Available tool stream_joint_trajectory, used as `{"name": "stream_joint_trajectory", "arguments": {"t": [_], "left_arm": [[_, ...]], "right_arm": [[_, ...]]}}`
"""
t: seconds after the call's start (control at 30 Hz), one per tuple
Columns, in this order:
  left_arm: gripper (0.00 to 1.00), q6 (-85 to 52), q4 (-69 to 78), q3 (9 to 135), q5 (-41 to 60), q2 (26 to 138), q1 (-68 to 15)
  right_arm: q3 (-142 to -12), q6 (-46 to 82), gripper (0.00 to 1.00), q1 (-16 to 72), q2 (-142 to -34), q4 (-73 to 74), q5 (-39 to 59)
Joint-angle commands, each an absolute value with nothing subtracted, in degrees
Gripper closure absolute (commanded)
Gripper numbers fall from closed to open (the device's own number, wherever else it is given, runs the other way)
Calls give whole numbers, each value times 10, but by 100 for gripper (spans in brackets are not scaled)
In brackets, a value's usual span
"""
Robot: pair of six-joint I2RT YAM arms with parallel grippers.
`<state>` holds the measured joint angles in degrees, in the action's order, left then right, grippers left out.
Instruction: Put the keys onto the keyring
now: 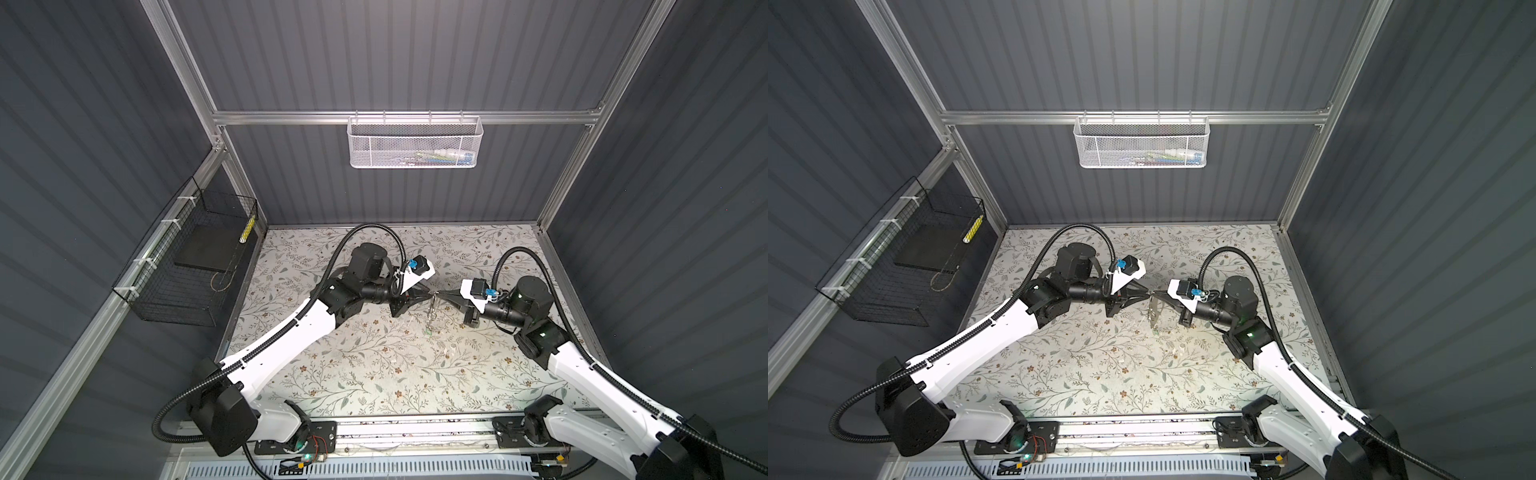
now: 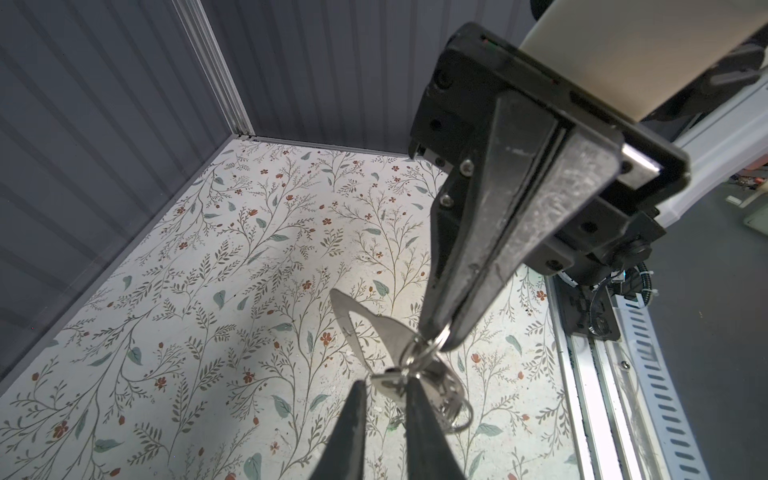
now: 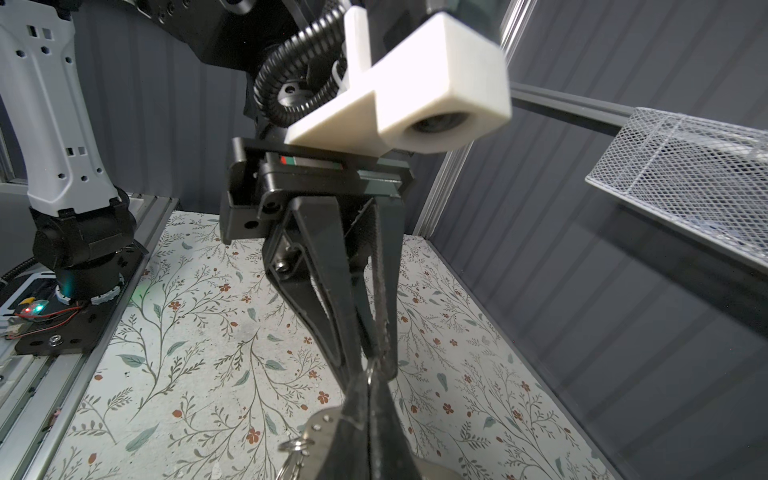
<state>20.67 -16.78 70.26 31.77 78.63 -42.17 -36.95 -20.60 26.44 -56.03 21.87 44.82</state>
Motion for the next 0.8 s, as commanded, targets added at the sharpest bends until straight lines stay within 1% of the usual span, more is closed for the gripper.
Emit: {"name": "stream_joint_trajectory", "arguments": {"t": [0.0, 0.27, 0.33, 0.47, 0.57, 0.77], "left_arm": [[78, 226, -177, 717, 330, 781, -418], [82, 255, -181, 721, 349, 781, -418], [86, 269, -192, 725, 360, 783, -418], [91, 289, -212, 736, 376, 792, -418], [100, 302, -230, 746, 389, 802, -418], [100, 321, -260, 764, 410, 820, -418]], "right_arm": [[-367, -207, 100, 263, -559, 238, 461], [-369, -206, 100, 263, -561, 242, 471], [-369, -204, 100, 263, -561, 242, 473], [-370, -199, 100, 263, -562, 246, 476], [-367, -184, 100, 261, -563, 267, 477], [-359, -158, 100, 259, -565, 307, 476]]}}
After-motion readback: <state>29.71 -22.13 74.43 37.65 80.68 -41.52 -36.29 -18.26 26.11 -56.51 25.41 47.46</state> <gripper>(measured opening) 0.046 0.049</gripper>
